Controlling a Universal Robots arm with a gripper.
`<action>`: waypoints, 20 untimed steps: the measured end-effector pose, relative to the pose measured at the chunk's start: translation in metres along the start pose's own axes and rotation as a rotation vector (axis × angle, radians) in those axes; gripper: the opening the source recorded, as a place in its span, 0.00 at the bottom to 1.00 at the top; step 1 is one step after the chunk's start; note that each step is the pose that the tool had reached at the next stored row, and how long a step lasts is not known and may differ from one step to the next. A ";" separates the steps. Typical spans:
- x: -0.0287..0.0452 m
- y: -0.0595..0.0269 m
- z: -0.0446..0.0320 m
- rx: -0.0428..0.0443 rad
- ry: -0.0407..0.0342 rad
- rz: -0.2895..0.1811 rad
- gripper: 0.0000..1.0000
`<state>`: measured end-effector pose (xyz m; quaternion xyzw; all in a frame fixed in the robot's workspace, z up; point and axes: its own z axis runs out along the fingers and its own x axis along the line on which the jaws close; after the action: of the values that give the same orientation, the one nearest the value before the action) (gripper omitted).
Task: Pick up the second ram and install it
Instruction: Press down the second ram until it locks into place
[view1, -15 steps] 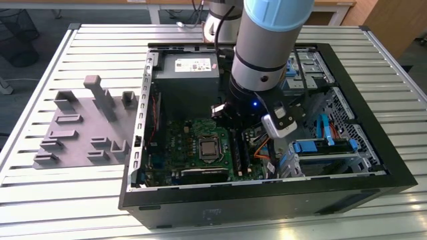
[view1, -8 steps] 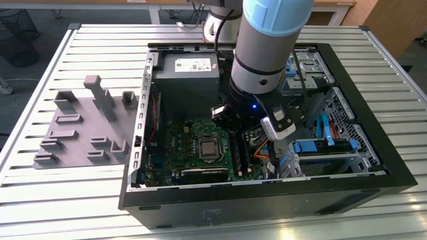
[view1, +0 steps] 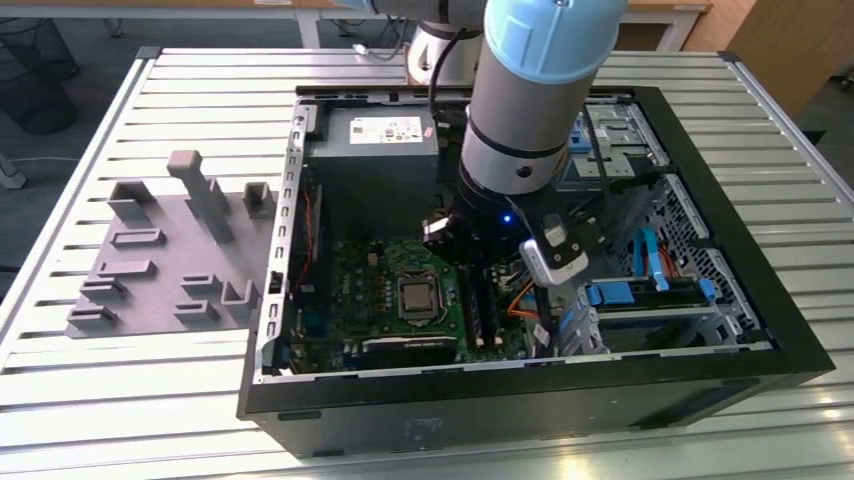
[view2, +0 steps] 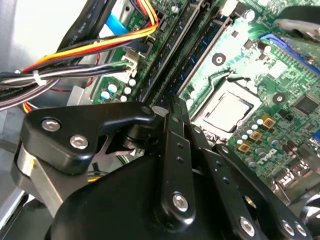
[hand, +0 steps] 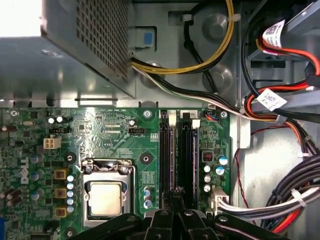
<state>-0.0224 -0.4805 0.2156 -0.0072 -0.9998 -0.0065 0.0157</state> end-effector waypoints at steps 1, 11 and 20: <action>0.0000 0.0000 0.0013 0.0002 0.0000 0.000 0.11; 0.0006 0.0005 -0.0200 -0.0020 -0.0005 0.000 0.11; 0.0012 0.0007 -0.0399 -0.0017 -0.0003 0.000 0.11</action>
<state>-0.0223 -0.4804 0.2555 -0.0072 -0.9998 -0.0074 0.0156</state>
